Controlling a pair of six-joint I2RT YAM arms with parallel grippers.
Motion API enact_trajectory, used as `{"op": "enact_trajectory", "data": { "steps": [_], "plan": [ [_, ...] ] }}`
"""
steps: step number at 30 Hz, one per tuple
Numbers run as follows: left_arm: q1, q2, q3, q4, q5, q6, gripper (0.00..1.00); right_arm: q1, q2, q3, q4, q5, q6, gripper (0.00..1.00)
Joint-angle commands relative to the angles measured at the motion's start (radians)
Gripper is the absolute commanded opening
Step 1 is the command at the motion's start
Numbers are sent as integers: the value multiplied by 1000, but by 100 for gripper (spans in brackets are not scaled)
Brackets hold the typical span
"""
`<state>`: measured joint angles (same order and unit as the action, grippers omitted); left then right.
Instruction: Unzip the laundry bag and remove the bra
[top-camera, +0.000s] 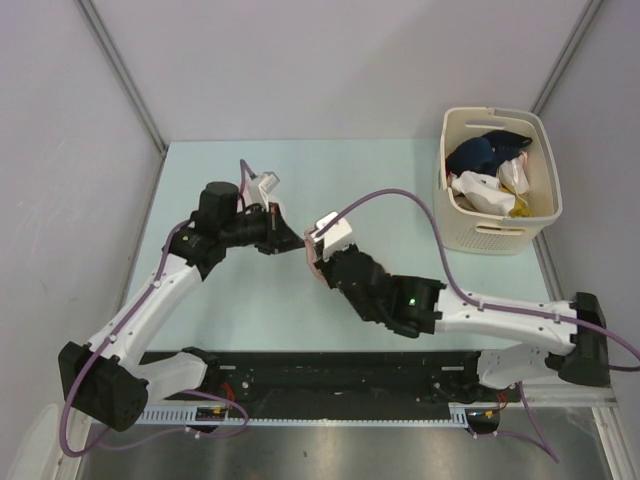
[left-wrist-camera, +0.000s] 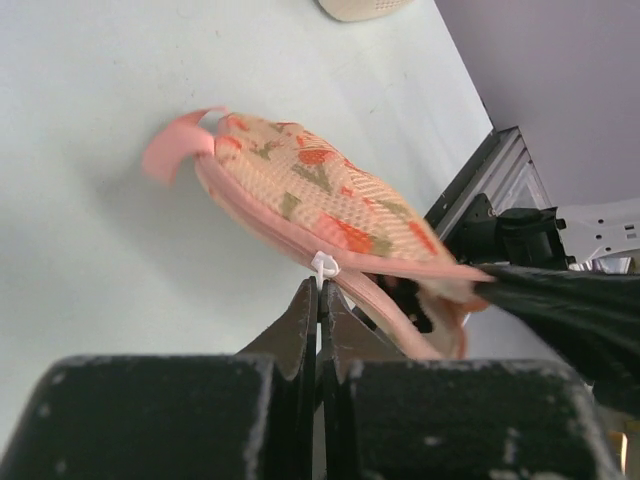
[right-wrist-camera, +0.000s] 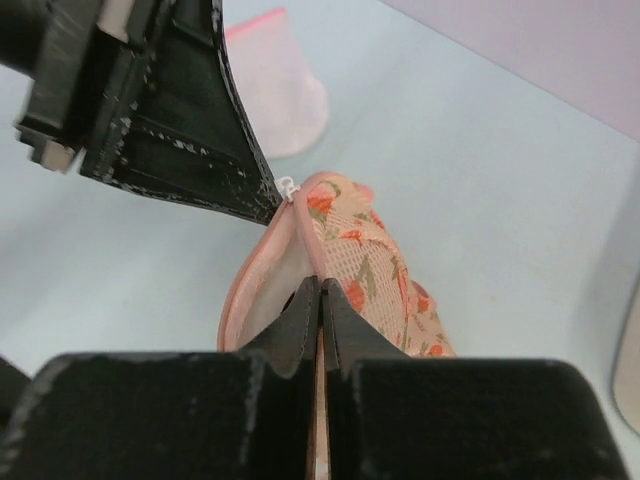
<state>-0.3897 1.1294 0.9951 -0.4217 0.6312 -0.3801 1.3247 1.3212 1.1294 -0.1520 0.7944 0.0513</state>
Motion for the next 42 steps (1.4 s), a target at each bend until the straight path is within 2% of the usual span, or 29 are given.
{"op": "enact_trajectory", "data": {
  "steps": [1, 2, 4, 5, 7, 8, 11, 12, 15, 19, 23, 27, 28, 29, 31, 32, 35, 37, 38, 40, 42],
  "plan": [
    [15, -16, 48, 1, 10, 30, 1, -38, -92, 0, -12, -225, -33, 0],
    [15, -17, 45, 6, 18, 24, 0, -42, -99, 0, -20, -237, -30, 0],
    [15, -17, 42, 15, 39, 6, 0, -48, -102, 1, -38, -248, -9, 36],
    [15, -19, 42, 26, 45, 0, 0, -48, -100, 1, -40, -254, -2, 59],
    [15, -26, 37, 34, 58, -22, 0, -44, -88, 3, -31, -245, 27, 76],
    [17, -28, 36, 49, 64, -29, 0, -41, -79, 6, -20, -239, 35, 90],
    [14, -40, 30, 54, 67, -49, 0, -1, -33, 32, 2, -173, 45, 100],
    [14, -43, 27, 52, 62, -49, 0, 8, -16, 41, 2, -149, 53, 100],
    [14, -49, 31, 41, 50, -46, 0, 40, 65, 110, -35, -20, 117, 100],
    [14, -53, 33, 38, 45, -48, 1, 82, 174, 199, -98, 226, 197, 100],
    [14, -53, 33, 38, 48, -48, 0, 102, 286, 276, -170, 350, 263, 100],
    [14, -59, 31, 32, 45, -42, 0, 100, 364, 329, -172, 486, 234, 97],
    [14, -59, 31, 34, 44, -40, 0, 97, 374, 337, -172, 489, 223, 93],
    [15, -59, 31, 31, 44, -39, 0, 94, 378, 343, -170, 486, 225, 79],
    [14, -60, 36, 24, 36, -36, 0, 87, 374, 346, -164, 462, 225, 60],
    [14, -62, 37, 18, 33, -33, 1, 82, 368, 345, -164, 457, 226, 34],
    [14, -65, 50, -2, 19, -20, 0, 56, 339, 343, -205, 415, 254, 0],
    [15, -62, 60, -15, -2, -13, 0, 22, 276, 276, -123, 275, 188, 0],
    [15, -59, 74, -29, -13, 3, 0, 19, 236, 229, -72, 220, 80, 0],
    [18, -53, 86, -52, -37, 12, 0, 7, 117, 120, 38, 25, -11, 0],
    [29, -36, 106, -71, -47, 21, 0, -22, 47, 80, 46, -175, -83, 0]
  ]
}}
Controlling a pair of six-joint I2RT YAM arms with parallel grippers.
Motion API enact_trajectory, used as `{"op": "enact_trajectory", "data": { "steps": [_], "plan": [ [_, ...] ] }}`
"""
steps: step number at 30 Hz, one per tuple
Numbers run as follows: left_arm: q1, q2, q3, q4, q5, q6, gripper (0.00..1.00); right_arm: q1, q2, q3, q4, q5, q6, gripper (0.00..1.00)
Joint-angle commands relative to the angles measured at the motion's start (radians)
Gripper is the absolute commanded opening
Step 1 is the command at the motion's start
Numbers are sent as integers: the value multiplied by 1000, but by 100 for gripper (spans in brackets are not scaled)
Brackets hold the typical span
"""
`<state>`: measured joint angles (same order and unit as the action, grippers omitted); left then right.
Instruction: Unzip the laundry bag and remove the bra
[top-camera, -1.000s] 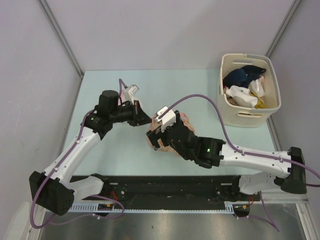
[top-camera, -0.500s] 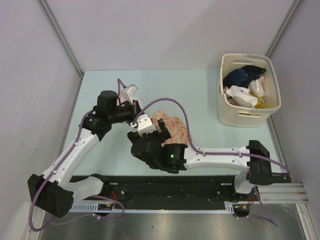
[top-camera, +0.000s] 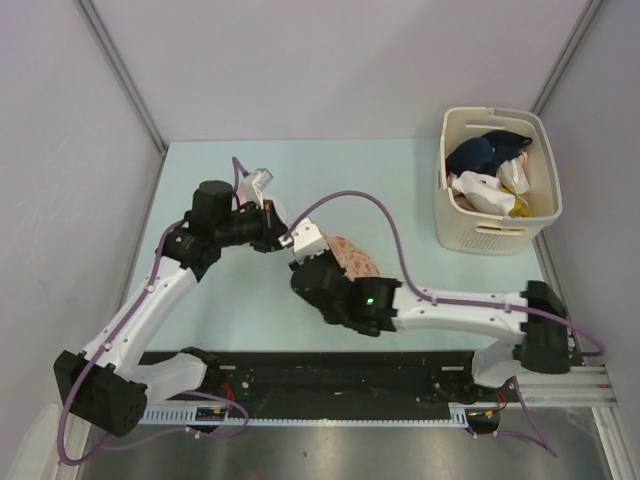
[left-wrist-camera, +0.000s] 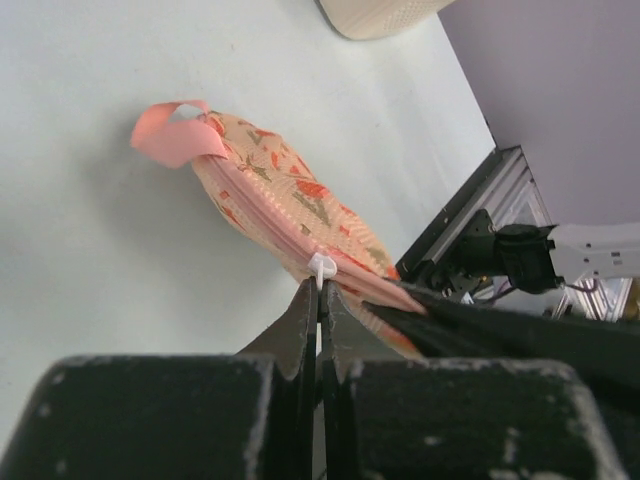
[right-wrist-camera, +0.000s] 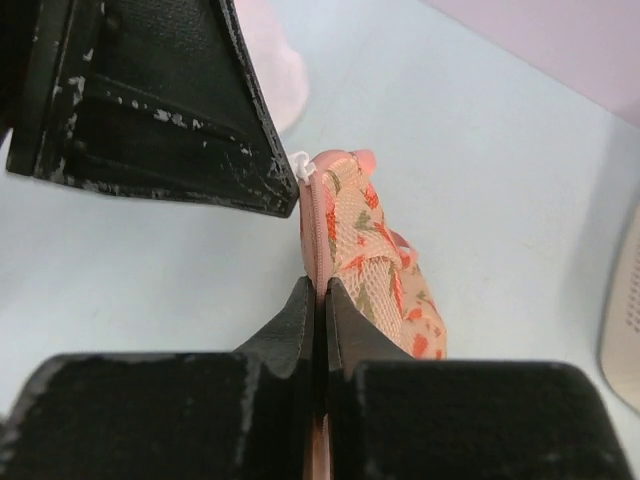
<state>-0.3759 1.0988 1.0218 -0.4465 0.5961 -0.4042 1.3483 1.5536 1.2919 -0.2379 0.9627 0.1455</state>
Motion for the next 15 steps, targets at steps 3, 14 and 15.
{"op": "enact_trajectory", "data": {
  "steps": [3, 14, 15],
  "plan": [
    [35, 19, 96, -55, -24, 41, 0, -75, -315, -129, 118, -467, -224, 0],
    [86, 64, 34, 17, 45, -45, 0, -172, -668, -276, 112, -639, -150, 0],
    [89, 64, 28, 22, 50, -50, 0, -199, -688, -322, 136, -633, -127, 0]
  ]
}}
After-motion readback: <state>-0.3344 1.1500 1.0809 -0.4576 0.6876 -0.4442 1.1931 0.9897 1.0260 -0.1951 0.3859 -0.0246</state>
